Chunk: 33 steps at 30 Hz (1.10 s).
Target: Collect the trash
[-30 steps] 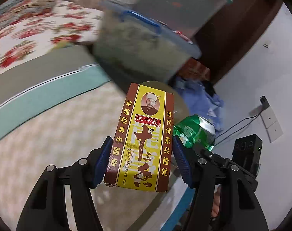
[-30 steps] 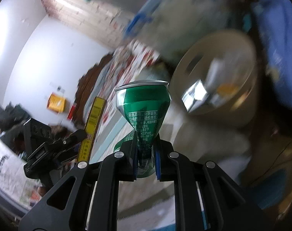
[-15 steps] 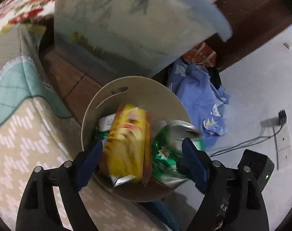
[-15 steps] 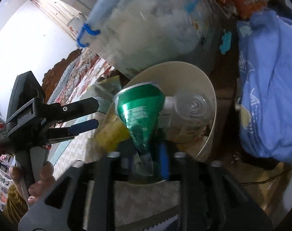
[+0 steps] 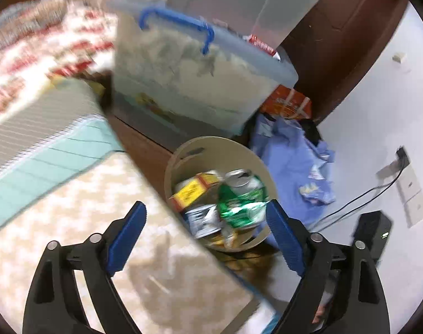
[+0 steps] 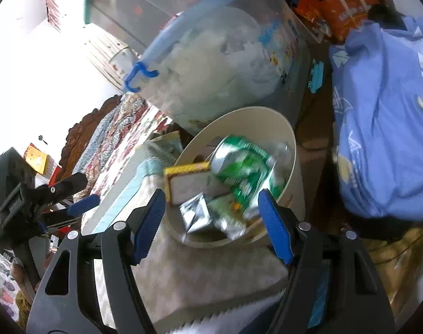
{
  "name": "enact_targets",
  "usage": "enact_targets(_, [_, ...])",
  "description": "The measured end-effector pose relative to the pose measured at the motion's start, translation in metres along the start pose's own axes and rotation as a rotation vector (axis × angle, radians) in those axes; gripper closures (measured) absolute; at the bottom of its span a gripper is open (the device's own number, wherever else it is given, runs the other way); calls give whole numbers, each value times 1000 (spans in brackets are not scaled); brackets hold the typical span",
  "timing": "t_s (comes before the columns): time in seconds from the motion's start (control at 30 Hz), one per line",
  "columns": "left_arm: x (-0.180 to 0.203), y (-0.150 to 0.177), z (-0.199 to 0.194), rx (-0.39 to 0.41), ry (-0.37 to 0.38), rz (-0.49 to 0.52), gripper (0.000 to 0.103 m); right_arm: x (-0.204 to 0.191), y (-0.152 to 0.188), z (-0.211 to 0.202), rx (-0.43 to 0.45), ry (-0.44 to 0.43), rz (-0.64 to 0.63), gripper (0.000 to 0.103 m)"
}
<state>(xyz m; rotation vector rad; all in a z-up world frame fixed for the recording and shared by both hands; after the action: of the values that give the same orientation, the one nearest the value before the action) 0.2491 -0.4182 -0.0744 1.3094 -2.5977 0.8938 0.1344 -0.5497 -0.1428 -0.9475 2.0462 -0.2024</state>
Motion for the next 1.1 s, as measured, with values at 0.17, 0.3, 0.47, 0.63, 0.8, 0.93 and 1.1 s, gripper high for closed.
enact_targets(0.17, [-21,43,-44,79,-192,41,14,-30,37,-20,-9,-39,-30,33])
enact_targets(0.3, [-43,78,-73,98,-248,18,14,-59,71,-35,-23,-68,-52,33])
enact_targets(0.47, [-65,110,-114,151,-295,-14,9,-94,103,-48,-32,-82,-92,33])
enact_targets(0.63, [-84,135,-153,198,-330,-53,9,-129,130,-54,-41,-74,-148,33])
enact_targets(0.8, [-101,152,-182,244,-393,-82,9,-159,154,-58,-57,-61,-190,32])
enact_targets(0.93, [-117,166,-205,281,-440,-109,9,-181,170,-59,-71,-49,-221,32])
enact_targets(1.1, [-133,179,-228,317,-489,-137,9,-200,185,-58,-83,-35,-248,32])
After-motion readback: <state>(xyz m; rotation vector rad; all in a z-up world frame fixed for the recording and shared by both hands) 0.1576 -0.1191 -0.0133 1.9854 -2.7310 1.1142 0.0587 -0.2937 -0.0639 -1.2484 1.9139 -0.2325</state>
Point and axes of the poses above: each gripper's, at about its wrist camera, not at the fingertips, and z roughly the way its jaws point, x to its right, y to its underside, the point moved 10 cm from there along z, roughly the way its jaws point, and after that the axes turned 10 degrees about -x, right-handed, at the moved point
